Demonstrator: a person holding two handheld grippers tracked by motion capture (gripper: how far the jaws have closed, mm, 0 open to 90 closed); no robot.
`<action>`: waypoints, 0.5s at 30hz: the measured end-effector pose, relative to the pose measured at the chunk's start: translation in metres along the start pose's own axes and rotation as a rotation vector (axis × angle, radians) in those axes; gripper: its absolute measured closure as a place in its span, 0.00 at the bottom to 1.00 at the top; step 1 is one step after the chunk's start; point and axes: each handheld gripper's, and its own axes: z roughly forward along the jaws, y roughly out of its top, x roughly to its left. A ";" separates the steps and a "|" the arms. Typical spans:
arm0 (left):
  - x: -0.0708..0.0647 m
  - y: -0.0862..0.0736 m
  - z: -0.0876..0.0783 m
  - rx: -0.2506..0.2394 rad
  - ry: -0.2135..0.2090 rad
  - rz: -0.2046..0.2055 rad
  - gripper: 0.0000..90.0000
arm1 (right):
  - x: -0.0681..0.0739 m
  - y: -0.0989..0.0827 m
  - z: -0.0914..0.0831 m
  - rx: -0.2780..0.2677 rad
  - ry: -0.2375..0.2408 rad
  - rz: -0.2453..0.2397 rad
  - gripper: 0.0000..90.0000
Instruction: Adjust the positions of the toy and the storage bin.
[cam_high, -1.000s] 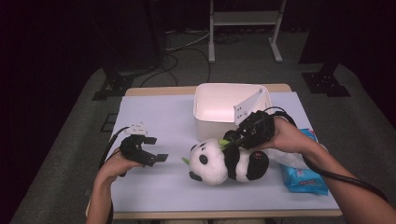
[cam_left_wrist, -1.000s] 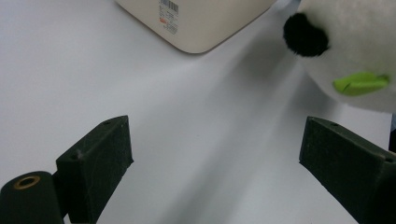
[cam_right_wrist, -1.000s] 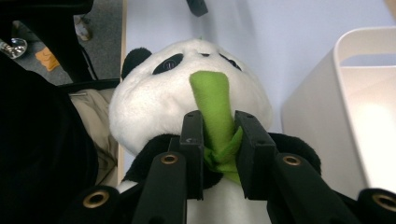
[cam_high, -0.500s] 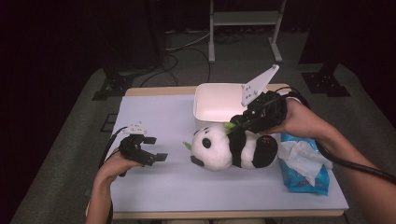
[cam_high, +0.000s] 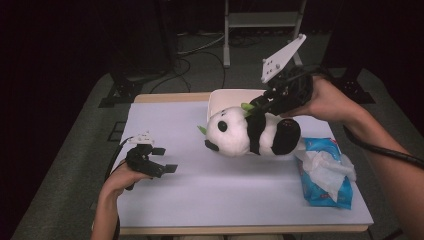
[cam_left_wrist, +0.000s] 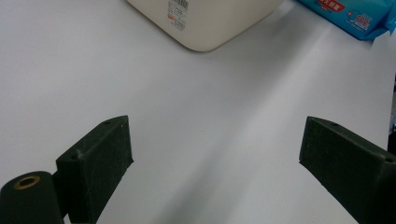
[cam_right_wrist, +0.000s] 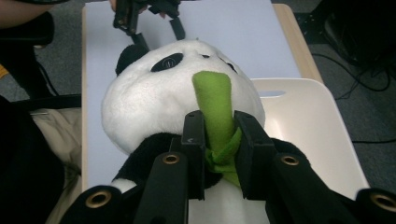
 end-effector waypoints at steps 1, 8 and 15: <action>0.000 0.000 0.000 0.000 0.000 -0.001 0.09 | -0.002 0.001 -0.001 0.004 -0.003 0.002 0.83; 0.002 -0.002 -0.002 -0.004 0.004 -0.007 0.09 | -0.019 0.010 -0.005 0.016 -0.043 0.001 0.83; 0.004 -0.002 -0.001 -0.007 0.002 -0.015 0.09 | -0.037 0.010 0.000 0.024 -0.059 0.017 0.83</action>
